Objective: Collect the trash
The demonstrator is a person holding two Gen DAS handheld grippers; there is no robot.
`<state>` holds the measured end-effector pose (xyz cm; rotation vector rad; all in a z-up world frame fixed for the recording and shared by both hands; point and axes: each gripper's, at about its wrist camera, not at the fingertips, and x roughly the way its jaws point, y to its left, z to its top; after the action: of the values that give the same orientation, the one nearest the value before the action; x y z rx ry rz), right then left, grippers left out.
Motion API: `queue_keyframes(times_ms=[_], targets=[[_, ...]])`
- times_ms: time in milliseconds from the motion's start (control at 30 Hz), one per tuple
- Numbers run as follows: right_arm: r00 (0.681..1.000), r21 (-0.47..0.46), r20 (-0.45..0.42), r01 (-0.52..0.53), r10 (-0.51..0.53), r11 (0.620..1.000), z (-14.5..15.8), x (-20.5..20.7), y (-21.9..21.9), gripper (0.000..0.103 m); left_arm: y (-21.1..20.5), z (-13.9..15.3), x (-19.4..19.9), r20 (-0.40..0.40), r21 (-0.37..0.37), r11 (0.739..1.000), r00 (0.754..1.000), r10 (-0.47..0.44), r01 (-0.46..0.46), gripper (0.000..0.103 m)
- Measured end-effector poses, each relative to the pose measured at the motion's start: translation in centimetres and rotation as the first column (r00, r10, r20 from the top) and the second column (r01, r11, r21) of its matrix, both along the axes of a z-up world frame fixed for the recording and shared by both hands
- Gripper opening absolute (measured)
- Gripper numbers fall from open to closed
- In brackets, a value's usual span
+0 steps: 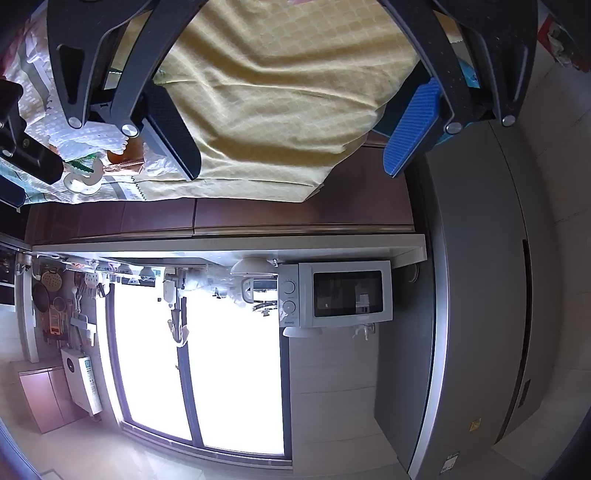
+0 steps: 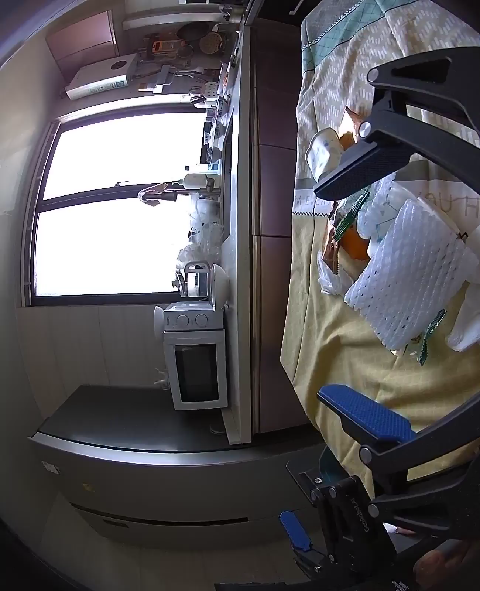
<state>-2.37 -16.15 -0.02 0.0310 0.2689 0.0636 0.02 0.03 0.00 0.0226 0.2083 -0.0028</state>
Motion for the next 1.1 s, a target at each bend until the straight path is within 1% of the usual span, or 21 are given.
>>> queue_keyframes(times_ms=[33,133,233,367,1100], targets=[[1.000,-0.001,-0.013,-0.005,0.005,1.000,0.0,0.1,0.0,0.096,-0.1,0.0,0.0,0.003,0.016,1.000,1.000,-0.001,0.001,0.097],[1.000,-0.007,-0.010,-0.005,0.005,1.000,0.1,0.3,0.2,0.096,-0.1,0.1,0.2,-0.005,0.010,1.000,1.000,0.001,-0.001,0.097],[1.000,0.008,0.002,-0.002,0.002,1.000,0.0,0.0,-0.2,0.096,-0.1,0.6,-0.4,0.015,0.004,1.000,1.000,-0.004,0.004,0.097],[1.000,0.001,0.005,-0.001,0.001,1.000,0.0,-0.3,0.3,0.096,0.3,1.1,-1.0,0.025,-0.002,1.000,1.000,-0.002,0.002,0.097],[1.000,0.009,0.008,-0.011,0.011,1.000,0.0,-0.3,0.4,0.096,0.3,0.7,-1.5,0.034,-0.009,1.000,0.999,0.000,0.000,0.097]])
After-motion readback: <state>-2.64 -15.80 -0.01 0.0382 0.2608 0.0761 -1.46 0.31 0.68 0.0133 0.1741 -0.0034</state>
